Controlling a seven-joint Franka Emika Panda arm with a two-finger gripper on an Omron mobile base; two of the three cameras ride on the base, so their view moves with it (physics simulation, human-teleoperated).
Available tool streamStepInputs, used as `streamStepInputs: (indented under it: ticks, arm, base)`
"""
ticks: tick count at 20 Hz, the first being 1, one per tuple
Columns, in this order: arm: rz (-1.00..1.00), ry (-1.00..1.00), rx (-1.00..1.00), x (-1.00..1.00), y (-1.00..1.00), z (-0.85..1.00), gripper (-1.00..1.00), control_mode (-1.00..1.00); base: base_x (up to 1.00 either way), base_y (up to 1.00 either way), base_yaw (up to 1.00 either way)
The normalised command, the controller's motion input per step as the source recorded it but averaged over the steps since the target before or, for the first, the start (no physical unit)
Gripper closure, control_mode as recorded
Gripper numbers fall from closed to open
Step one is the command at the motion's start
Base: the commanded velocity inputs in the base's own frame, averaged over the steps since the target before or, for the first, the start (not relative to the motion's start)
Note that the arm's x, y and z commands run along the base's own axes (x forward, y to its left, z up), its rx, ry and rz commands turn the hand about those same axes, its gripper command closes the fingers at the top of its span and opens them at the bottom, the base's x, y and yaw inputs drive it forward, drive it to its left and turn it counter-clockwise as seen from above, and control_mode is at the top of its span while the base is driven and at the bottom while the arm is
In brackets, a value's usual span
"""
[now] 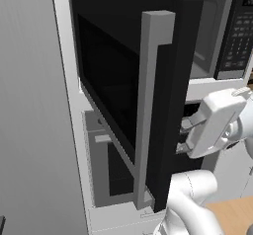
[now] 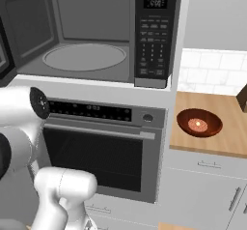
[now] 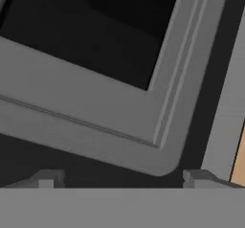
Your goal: Open the microwave, place the bowl with waffle inside the microwave, then close the microwave door and turn it on.
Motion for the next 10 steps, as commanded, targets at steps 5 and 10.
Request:
streamStepInputs:
  ticks: [5, 10]
  arm:
    - [0.00, -0.02, 0.01, 0.82, -1.00, -0.12, -1.00, -1.00]
    - [0.00, -0.10, -0.05, 0.51, -0.60, -0.23, -1.00, -1.00]
  base:
    - [0.00, 0.00, 0.00]
    - [0.00, 0.00, 0.00]
